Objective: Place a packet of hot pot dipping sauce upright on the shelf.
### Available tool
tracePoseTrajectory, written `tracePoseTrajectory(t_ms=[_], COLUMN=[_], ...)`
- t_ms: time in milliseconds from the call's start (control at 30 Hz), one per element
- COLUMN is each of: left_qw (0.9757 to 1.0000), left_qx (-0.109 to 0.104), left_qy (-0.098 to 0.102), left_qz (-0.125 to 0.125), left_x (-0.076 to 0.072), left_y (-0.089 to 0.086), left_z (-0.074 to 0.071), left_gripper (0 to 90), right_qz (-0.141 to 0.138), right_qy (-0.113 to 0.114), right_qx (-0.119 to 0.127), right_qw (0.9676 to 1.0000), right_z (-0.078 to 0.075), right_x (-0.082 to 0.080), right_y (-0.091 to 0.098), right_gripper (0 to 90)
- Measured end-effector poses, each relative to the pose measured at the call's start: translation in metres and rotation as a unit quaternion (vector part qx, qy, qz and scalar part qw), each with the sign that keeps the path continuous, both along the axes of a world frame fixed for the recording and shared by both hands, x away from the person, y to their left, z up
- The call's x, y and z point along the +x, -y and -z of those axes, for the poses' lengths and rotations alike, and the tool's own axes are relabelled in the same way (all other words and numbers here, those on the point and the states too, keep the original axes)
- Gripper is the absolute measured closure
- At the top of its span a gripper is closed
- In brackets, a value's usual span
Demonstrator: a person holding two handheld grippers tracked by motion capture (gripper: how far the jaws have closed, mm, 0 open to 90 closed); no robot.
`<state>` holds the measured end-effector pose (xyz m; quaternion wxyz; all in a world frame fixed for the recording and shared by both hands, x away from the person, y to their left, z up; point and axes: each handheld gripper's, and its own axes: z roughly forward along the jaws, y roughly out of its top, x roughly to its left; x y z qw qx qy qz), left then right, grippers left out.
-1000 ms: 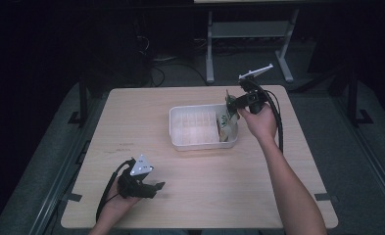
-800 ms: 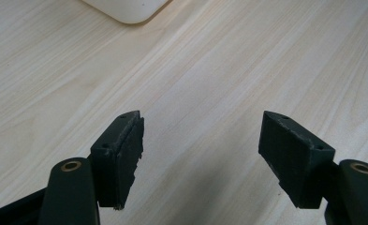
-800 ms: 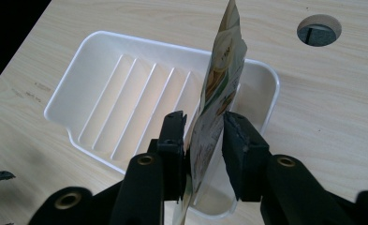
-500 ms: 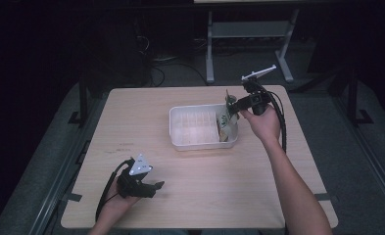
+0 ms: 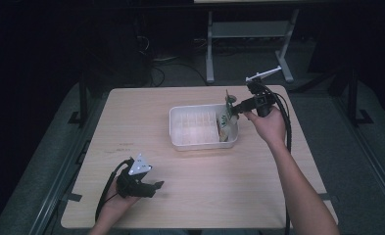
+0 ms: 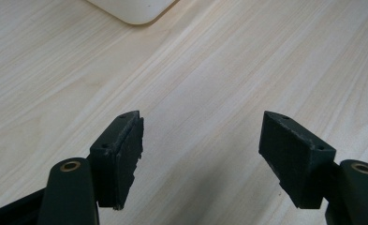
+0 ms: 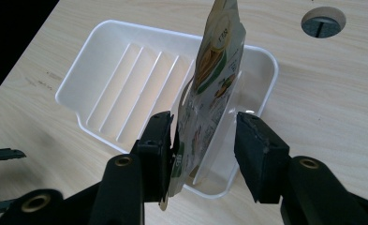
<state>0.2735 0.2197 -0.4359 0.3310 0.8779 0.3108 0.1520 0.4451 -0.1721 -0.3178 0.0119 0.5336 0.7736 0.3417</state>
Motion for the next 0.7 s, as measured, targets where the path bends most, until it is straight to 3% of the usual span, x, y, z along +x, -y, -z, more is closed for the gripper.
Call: tracePoseTrajectory(t_ms=[700], left_qw=[1.0000], left_qx=[-0.002], left_qy=[0.003], left_qz=[-0.004], left_x=[0.0002], left_y=[-0.0023], left_z=[-0.0008], left_gripper=[29.3], right_qz=[-0.020], right_qy=[0.010], right_qx=[0.008], right_qw=[0.9997], right_z=[-0.0080], right_x=[-0.0101], right_y=[-0.0002], right_gripper=[53.5])
